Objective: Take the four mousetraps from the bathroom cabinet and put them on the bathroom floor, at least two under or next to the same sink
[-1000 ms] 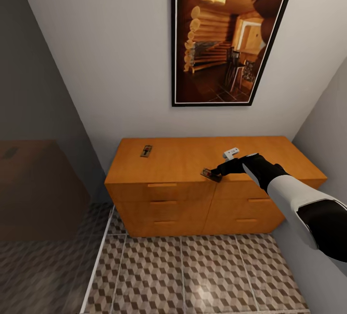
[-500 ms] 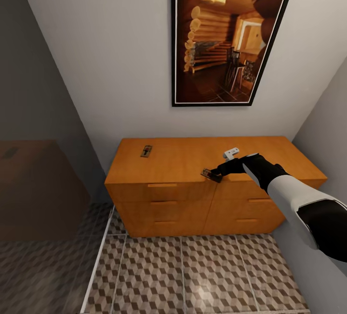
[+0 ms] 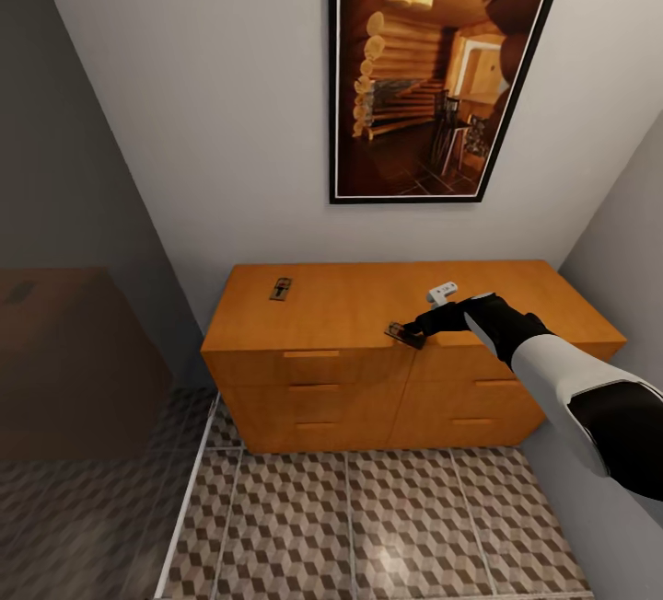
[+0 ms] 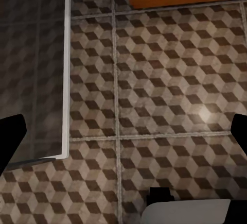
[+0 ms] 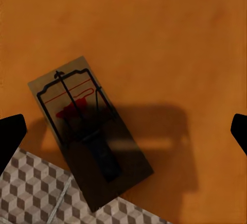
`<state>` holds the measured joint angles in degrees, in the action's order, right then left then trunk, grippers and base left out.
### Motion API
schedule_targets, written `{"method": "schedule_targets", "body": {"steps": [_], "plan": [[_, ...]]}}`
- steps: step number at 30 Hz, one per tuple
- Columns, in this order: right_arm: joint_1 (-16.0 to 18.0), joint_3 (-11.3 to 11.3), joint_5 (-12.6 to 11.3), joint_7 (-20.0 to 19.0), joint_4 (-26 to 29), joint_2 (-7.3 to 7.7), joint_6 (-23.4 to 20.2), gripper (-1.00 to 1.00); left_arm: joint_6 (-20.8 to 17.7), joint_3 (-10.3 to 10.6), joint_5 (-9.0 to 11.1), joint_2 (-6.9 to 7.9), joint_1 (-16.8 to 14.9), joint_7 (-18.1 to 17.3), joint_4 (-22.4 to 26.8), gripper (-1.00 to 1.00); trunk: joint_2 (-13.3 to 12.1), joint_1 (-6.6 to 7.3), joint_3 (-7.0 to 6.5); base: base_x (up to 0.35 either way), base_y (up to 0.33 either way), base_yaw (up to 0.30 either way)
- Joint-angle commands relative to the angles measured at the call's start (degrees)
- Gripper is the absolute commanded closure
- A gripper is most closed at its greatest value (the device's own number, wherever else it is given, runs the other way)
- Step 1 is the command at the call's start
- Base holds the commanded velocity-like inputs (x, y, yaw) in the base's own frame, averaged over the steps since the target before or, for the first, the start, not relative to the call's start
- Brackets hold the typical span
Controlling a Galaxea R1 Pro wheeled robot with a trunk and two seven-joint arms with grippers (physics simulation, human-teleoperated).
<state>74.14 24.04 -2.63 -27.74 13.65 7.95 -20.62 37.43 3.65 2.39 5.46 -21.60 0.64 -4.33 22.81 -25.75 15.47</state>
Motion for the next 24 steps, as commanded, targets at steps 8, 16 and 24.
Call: {"method": "schedule_targets", "body": {"steps": [8, 16, 24], "plan": [[0.04, 0.24, -0.27, -0.12, 0.10, 0.05, -0.39, -1.00, 0.36, 0.39, 0.24, -0.01, -0.11, 0.07, -0.24, -1.00, 0.11, -0.03, 0.11, 0.000, 0.010, 0.000], [0.04, 0.30, -0.27, -0.12, 0.06, 0.05, -0.38, -1.00, 0.36, 0.39, 0.24, -0.01, -0.11, 0.07, -0.24, -1.00, 0.11, -0.03, 0.11, 0.000, 0.000, 0.000], [0.04, 0.30, -0.27, -0.12, 0.06, 0.05, -0.40, -1.00, 0.36, 0.39, 0.24, -0.01, -0.11, 0.07, -0.24, -1.00, 0.11, -0.03, 0.11, 0.000, 0.000, 0.000]]}}
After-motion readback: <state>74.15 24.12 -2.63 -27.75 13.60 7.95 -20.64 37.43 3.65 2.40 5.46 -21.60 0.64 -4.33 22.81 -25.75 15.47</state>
